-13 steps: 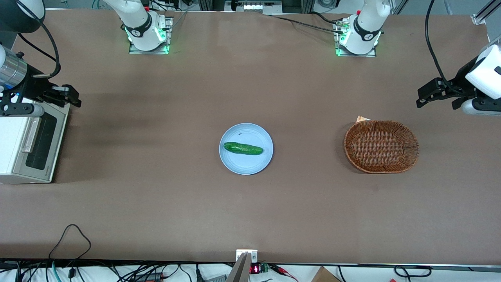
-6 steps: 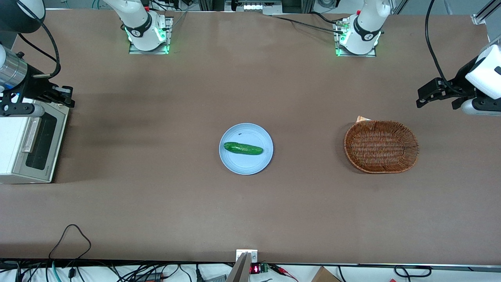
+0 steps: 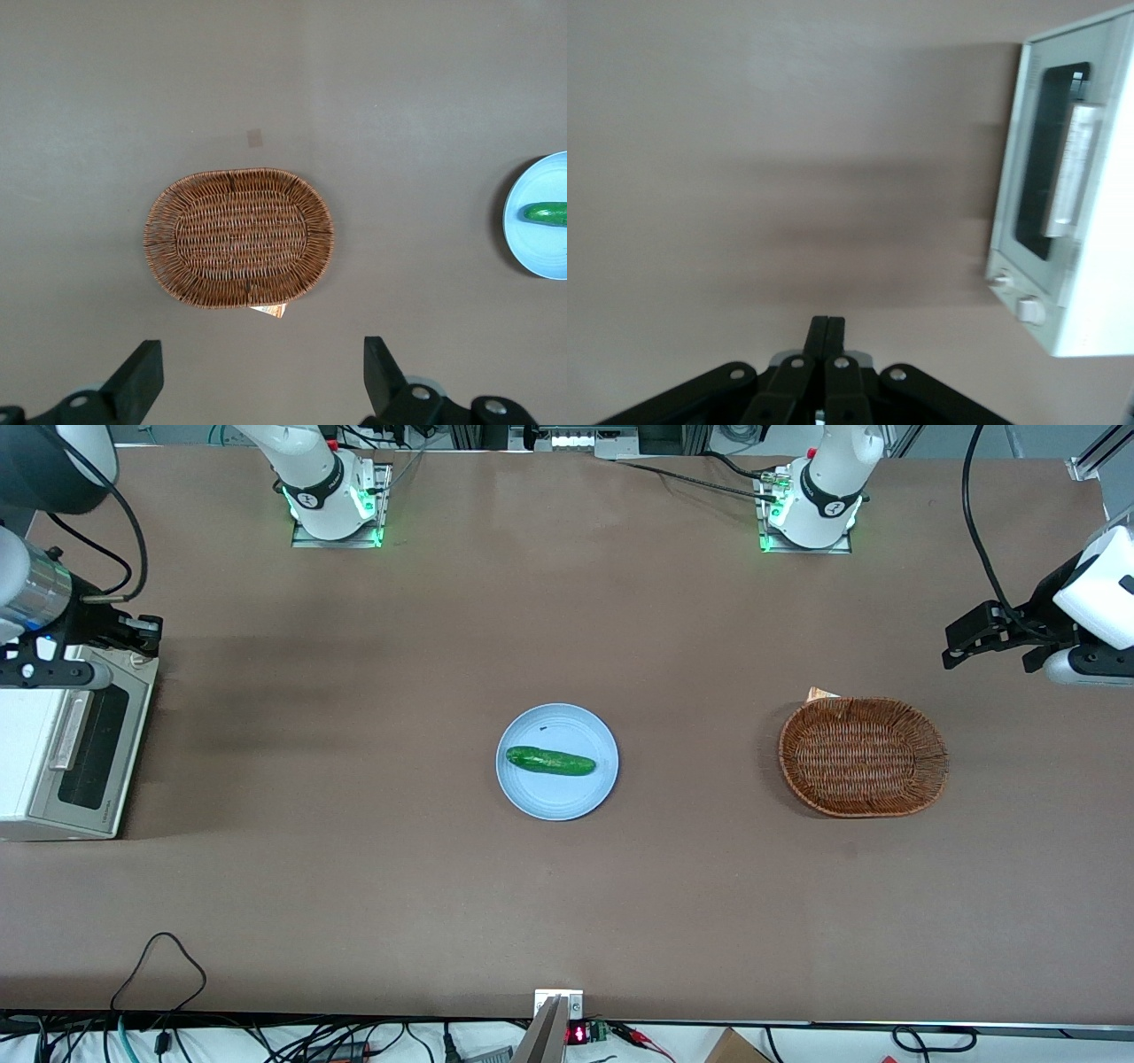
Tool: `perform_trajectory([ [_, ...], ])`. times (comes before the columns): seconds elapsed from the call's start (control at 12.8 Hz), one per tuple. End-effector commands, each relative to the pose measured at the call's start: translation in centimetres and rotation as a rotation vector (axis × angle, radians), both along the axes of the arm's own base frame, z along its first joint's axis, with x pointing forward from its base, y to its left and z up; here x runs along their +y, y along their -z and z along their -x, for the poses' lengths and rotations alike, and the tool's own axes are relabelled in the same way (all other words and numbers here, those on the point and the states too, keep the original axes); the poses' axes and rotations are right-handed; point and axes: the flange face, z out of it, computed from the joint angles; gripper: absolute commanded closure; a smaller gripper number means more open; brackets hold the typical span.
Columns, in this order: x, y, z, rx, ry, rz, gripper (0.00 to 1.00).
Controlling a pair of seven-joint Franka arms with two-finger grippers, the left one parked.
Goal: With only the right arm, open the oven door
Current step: 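Lower the right gripper onto the toaster oven door handle and grasp it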
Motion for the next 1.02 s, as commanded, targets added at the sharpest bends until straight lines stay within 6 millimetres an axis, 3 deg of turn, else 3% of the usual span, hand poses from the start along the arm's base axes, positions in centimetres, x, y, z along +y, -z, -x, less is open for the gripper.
perform_trajectory([
  [0.0, 0.5, 1.6, -0.7, 0.045, -0.042, 0.125, 0.98],
  [0.47, -1.1, 9.2, -4.0, 0.114, -0.134, 0.503, 0.98],
  [0.7, -2.9, 12.8, -4.1, 0.075, -0.167, 0.622, 0.98],
  [0.94, -5.9, 16.9, -3.6, 0.019, -0.167, 0.713, 0.98],
])
